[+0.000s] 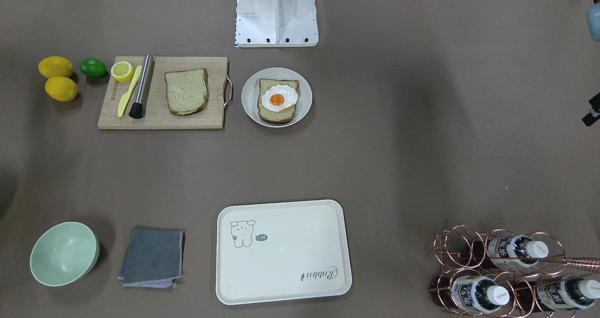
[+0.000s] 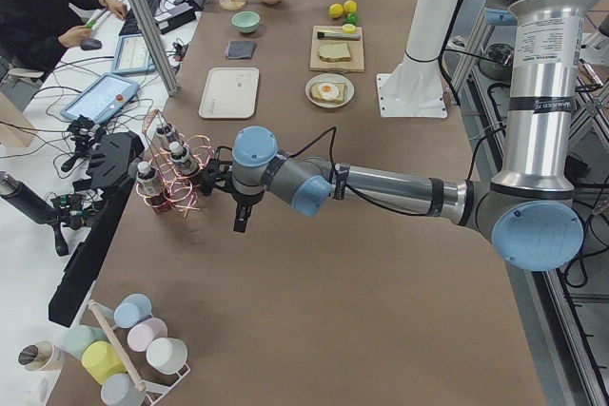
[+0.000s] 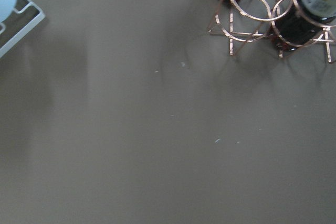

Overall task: Make sandwich and place on tray
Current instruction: 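Move the right gripper toward the bread slice while the left arm rises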

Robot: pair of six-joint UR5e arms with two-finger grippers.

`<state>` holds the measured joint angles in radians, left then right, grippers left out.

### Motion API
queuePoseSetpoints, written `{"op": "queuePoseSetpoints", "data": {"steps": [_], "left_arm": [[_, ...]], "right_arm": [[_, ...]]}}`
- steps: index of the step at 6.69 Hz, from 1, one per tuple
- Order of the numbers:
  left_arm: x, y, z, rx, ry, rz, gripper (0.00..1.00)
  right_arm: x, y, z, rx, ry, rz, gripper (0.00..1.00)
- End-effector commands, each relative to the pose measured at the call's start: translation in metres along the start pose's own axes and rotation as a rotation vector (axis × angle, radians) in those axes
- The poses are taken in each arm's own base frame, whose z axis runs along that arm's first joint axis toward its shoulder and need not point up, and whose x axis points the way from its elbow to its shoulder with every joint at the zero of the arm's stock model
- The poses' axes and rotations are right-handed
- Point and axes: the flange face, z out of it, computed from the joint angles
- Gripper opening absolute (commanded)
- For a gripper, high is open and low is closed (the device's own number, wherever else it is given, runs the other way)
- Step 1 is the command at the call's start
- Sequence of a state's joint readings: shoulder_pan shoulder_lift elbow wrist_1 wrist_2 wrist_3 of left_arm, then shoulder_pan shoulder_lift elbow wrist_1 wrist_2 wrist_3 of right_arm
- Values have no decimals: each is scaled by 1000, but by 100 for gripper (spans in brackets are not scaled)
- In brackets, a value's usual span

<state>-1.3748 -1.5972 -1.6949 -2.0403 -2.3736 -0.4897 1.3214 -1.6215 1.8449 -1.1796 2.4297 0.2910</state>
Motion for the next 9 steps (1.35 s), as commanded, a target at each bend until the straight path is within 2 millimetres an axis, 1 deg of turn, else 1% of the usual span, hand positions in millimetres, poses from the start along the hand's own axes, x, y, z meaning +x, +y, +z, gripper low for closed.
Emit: {"op": "queuePoseSetpoints", "data": {"steps": [1, 2, 3, 4, 5, 6, 7, 8, 9], "left_arm": [[117, -21, 38, -32, 122, -46, 98], [168, -9, 58, -40, 198, -25, 98], [186, 5, 78, -2, 265, -19, 98], [210, 2, 96, 53, 257, -38, 98], [243, 1, 108, 56, 271, -121, 98], [258, -1, 109, 40, 286, -209, 98], [264, -3, 103, 69, 290, -217, 98], [270, -1, 101, 77, 296, -201, 98], [280, 5, 101, 70, 309, -189, 98]], "right_arm": [[-27, -24, 12, -6, -29, -38, 100], [-58, -34, 25, -18, -59, 33, 100], [-94, -48, 39, -34, -91, 76, 100], [-118, -48, 50, -37, -117, 74, 100], [-136, -44, 64, -12, -130, 109, 100], [-161, -37, 86, 32, -126, 149, 100], [-182, -25, 105, 38, -145, 188, 100], [-199, -15, 119, 35, -160, 166, 100], [-225, 4, 147, 20, -148, 174, 100]]}}
